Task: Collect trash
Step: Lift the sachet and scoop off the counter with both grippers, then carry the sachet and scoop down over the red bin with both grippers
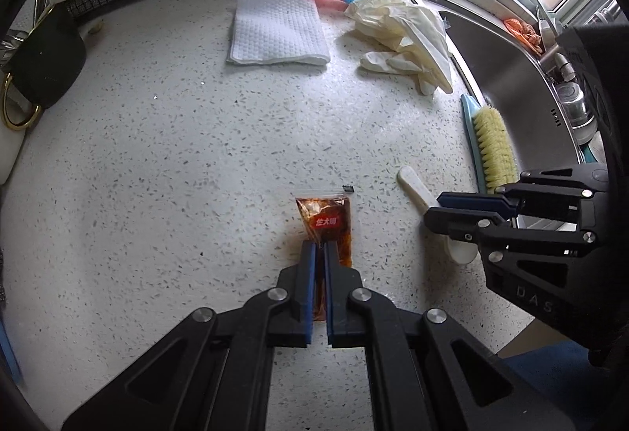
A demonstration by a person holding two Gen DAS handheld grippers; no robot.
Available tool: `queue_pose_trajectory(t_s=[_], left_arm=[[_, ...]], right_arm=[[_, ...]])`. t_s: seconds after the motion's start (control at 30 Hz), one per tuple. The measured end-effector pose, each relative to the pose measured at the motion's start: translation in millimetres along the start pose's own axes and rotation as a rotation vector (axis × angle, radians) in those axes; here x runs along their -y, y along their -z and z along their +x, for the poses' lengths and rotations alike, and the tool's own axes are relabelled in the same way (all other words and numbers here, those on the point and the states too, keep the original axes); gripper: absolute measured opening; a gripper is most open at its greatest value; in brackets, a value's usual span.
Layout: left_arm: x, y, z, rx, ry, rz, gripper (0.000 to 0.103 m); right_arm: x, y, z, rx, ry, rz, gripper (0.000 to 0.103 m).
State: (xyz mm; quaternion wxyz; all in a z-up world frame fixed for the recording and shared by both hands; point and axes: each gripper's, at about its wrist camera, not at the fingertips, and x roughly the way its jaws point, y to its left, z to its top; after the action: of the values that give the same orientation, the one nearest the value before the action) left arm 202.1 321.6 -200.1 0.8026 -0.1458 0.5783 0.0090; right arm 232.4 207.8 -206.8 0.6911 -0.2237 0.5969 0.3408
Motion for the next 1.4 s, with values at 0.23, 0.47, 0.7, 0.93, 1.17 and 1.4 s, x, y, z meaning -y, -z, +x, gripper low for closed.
queue_pose_trajectory(t_s=[0.23,0.47,0.7,0.93,1.17,1.4], left_arm=[[16,1,-12,0.018,0.003,0.000,0.003],[57,3,-42,0.082,0.007,0.038,0.003],[112,11,-56,0.099,0.010,0.105,0.003],[170,27,-69,0.127,0.021,0.162,0.003],[233,61,-70,0.144,0.046,0.210,0.003],[281,108,-58,0.114,0.053,0.224,0.003]], right_arm=[[7,23,-7,0.043,-0.012,-0.012,0.009],[28,57,-53,0.141,-0.029,0.010,0.009],[70,93,-94,0.215,-0.031,0.055,0.009],[101,130,-120,0.271,-0.013,0.096,0.009],[133,195,-145,0.300,0.010,0.118,0.009],[157,262,-153,0.324,0.017,0.151,0.009]])
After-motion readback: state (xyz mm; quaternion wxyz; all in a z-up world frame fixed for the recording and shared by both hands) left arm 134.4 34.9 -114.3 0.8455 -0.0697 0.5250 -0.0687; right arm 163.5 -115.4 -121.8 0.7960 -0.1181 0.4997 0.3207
